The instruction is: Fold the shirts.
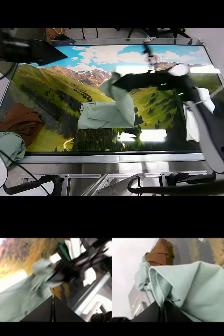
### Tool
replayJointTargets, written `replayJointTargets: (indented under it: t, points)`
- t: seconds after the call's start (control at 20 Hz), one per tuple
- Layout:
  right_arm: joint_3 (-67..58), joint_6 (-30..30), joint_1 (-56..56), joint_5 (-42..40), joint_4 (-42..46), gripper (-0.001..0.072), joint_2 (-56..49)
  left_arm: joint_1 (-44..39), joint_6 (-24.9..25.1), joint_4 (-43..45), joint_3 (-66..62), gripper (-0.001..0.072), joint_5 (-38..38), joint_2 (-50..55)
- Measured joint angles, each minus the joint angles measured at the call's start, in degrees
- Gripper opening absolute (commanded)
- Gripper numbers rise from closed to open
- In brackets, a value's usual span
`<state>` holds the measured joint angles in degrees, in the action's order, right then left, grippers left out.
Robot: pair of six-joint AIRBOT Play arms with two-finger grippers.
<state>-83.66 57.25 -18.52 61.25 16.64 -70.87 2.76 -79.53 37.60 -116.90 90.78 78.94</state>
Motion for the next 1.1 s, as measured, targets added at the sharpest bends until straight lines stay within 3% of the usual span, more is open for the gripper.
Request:
replayJointTargets:
  t: [0.05,0.1,0.25,0.4,0.7,0.8,0.85,0.9,1.1]
  points:
    - [0.0,-1.4,-4.9,-5.7,-0.2,0.0474,-2.9,1.6,0.1,-0.3,0.0,0.0016,0.2,-1.2]
    - [0.0,-3.3,-9.8,-12.0,-0.1,0.0517,-6.5,2.9,0.1,-0.5,0.0,0.0016,0.3,-2.1]
    - [0.0,-7.5,-18.8,-25.4,0.1,0.0516,-15.1,4.6,0.1,-1.0,0.0,0.0016,0.6,-3.6]
    - [0.0,-9.2,-19.7,-27.9,0.0,0.0488,-16.8,4.3,0.1,-1.2,0.0,0.0016,0.7,-4.1]
    - [0.0,-9.0,-5.9,-13.8,1.7,0.0503,-8.2,1.9,0.0,-1.4,0.0,0.0016,0.6,-4.4]
    - [0.0,-5.0,1.0,-8.2,6.5,0.0521,-5.2,1.0,-0.1,-1.4,0.0,0.0016,0.6,-4.4]
    - [0.0,-2.0,4.4,-4.9,10.5,0.0641,-4.3,0.5,-0.1,-1.4,0.0,0.0016,0.6,-4.4]
    - [0.0,0.7,7.4,-1.9,14.3,0.0695,-3.9,0.0,-0.1,-1.4,0.0,0.0016,0.6,-4.4]
    - [0.0,8.4,15.5,9.1,25.7,0.0695,-5.6,-1.8,-0.1,-1.4,0.0,0.0016,0.5,-4.4]
